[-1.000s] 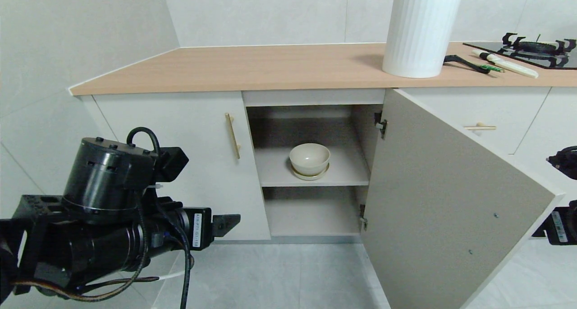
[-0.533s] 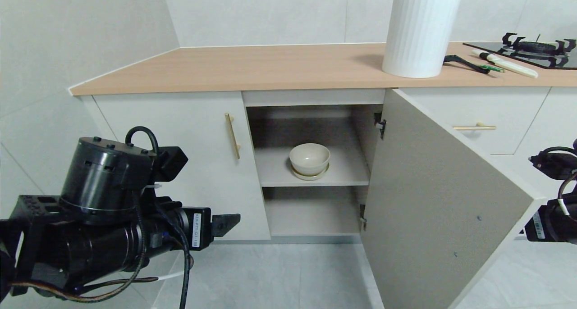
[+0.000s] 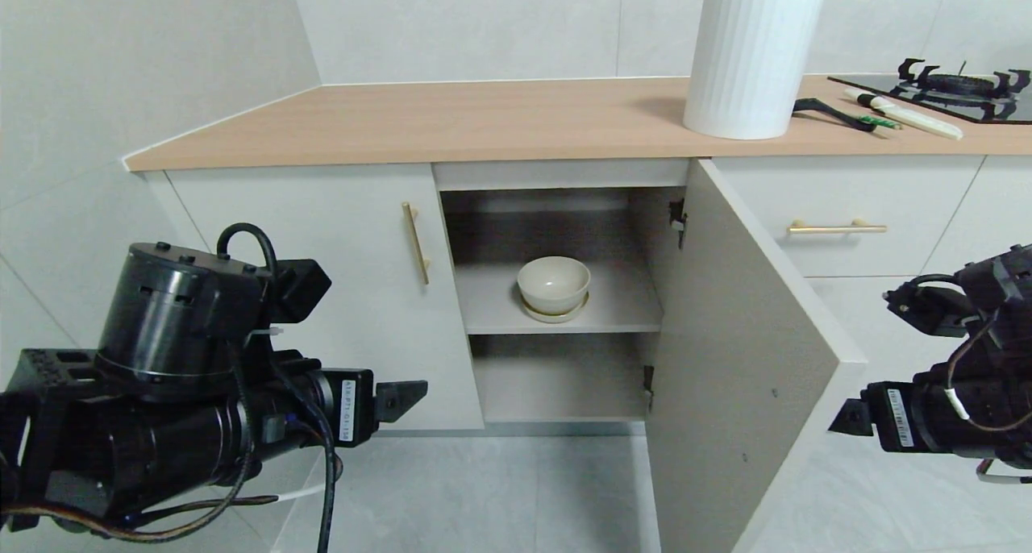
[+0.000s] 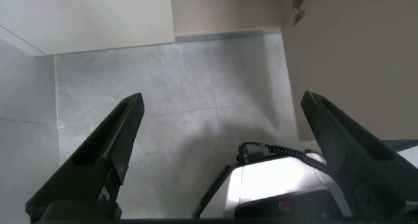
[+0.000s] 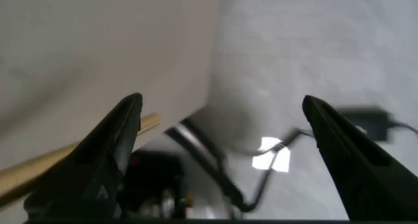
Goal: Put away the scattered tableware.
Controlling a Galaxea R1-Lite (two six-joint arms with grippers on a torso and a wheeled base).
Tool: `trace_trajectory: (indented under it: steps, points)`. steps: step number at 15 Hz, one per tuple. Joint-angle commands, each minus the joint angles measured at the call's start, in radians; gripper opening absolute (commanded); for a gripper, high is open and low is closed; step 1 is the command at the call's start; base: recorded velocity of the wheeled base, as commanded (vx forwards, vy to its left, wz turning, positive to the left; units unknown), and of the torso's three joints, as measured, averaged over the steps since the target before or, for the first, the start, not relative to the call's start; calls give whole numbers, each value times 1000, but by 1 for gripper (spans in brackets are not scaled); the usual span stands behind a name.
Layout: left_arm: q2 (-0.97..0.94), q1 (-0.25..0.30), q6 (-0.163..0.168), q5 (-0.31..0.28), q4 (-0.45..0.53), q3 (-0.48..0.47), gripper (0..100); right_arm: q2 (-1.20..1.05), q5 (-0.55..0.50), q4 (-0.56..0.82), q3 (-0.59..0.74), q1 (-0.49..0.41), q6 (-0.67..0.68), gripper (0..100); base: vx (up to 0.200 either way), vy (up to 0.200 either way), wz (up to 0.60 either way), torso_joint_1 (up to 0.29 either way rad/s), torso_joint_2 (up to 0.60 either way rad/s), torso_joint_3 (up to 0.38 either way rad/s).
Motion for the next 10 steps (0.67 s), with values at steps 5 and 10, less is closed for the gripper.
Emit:
trace_trajectory:
  steps: [5,10]
  points:
    - [1,0,1,1,1,1,100,67,7,-259,115,96,35,100,0,0,0,0,0,0]
    - [-1,0,1,1,0,1,100,156,7,-393,109,167,78,100,0,0,0,0,0,0]
